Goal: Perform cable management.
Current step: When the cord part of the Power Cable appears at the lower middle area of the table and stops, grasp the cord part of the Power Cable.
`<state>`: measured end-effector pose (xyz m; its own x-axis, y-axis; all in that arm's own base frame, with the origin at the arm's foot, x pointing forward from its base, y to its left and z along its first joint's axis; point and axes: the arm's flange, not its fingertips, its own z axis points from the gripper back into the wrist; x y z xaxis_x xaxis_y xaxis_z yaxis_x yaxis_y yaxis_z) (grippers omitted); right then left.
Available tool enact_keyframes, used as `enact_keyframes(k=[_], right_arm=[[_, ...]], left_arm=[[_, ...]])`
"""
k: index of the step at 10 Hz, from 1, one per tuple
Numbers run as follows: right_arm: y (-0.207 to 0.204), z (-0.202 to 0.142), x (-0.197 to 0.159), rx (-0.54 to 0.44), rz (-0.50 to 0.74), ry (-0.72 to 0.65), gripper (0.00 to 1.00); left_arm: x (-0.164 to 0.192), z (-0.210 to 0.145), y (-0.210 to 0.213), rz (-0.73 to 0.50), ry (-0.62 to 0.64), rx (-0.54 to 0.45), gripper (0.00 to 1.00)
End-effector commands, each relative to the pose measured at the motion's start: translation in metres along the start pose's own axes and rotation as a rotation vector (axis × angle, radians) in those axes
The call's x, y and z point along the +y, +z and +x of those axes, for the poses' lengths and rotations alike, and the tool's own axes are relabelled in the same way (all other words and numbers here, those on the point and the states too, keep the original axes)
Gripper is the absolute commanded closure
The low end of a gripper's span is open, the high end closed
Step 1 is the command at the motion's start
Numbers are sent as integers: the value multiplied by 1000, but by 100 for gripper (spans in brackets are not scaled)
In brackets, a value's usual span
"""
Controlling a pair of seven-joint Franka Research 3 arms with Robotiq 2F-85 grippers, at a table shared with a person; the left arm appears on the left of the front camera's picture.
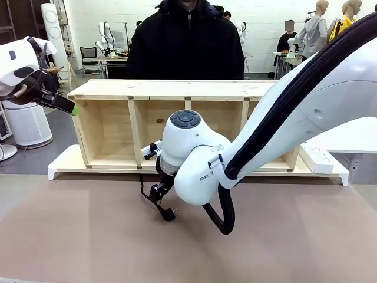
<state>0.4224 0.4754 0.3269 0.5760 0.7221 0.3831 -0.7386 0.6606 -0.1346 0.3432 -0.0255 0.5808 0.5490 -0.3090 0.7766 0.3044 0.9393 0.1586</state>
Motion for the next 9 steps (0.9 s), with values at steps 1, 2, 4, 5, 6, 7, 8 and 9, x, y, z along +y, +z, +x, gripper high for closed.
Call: enact_keyframes(k=[1, 2, 4, 5, 6, 7, 8, 9], right_arm=[[-11, 11, 11, 20, -56, 8, 0], [-15, 9, 14, 37, -55, 7, 0], [-23, 3, 16, 64, -55, 4, 0], [-26, 3, 16, 67, -49, -2, 0], [-26, 2, 17, 68, -68, -4, 0], [-24, 1, 17, 50, -60, 2, 0], [-25, -1, 20, 40, -79, 16, 0], [-24, 1, 19, 40, -88, 22, 0]], left_arm=[[1, 0, 0, 2, 2, -8, 0], [1, 0, 0, 2, 2, -8, 0], [1, 0, 0, 2, 2, -8, 0], [1, 0, 0, 2, 2, -8, 0], [1, 0, 0, 2, 2, -8, 0], [1, 0, 0, 2, 2, -8, 0], [1, 0, 0, 2, 2, -8, 0], [1, 0, 0, 2, 2, -8, 0]])
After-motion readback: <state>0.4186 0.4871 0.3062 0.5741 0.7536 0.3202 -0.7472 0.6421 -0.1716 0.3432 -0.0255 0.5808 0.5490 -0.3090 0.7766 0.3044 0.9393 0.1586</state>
